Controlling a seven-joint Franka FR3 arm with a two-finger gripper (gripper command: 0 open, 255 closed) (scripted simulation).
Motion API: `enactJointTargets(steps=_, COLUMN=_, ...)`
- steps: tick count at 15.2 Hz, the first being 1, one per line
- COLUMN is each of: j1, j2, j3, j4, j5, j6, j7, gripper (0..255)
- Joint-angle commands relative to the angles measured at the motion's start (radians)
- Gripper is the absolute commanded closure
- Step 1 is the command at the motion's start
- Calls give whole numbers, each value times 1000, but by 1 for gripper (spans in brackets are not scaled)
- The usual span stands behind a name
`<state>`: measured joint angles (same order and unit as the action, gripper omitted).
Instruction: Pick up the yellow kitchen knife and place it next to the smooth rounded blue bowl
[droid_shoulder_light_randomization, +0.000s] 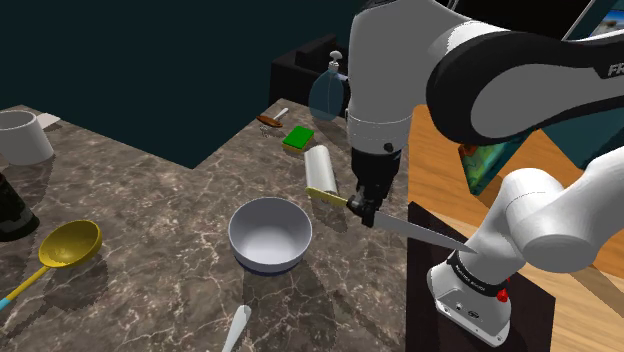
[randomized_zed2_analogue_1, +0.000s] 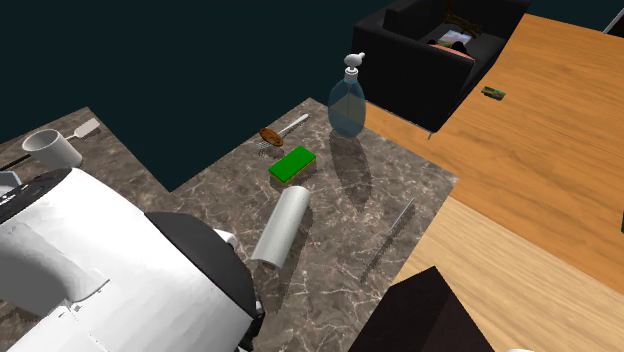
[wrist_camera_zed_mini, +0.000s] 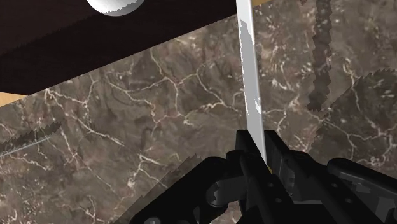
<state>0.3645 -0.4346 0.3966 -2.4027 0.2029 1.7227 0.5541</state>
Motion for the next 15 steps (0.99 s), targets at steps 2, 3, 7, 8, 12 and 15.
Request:
enactJointTargets(steps=2, j1=0, j2=13, j3=7, j4=-31, j5=2, j6=44, j7=0, gripper=255)
enactJointTargets(steps=3, j1=1, j2=18, j3=10, j4=-40, j5=3, j6=59, j7=0, gripper=255)
enactJointTargets(steps=7, j1=0, j2=41, j3=20, j4=-77, j5=4, j6=118, j7=2, gripper=255)
enactJointTargets(steps=8, j1=0, j2=48, j3=22, j4=-86, j5=5, j6=134, j7=2, gripper=255)
enactJointTargets(steps=12, j1=-1, j2=77, j3=33, j4=-119, j5=5, j6=195, j7=5, gripper=255)
enactJointTargets(steps=15, j1=-2, j2=102, j3=41, j4=-141, j5=3, j6=242, j7=7, gripper=255)
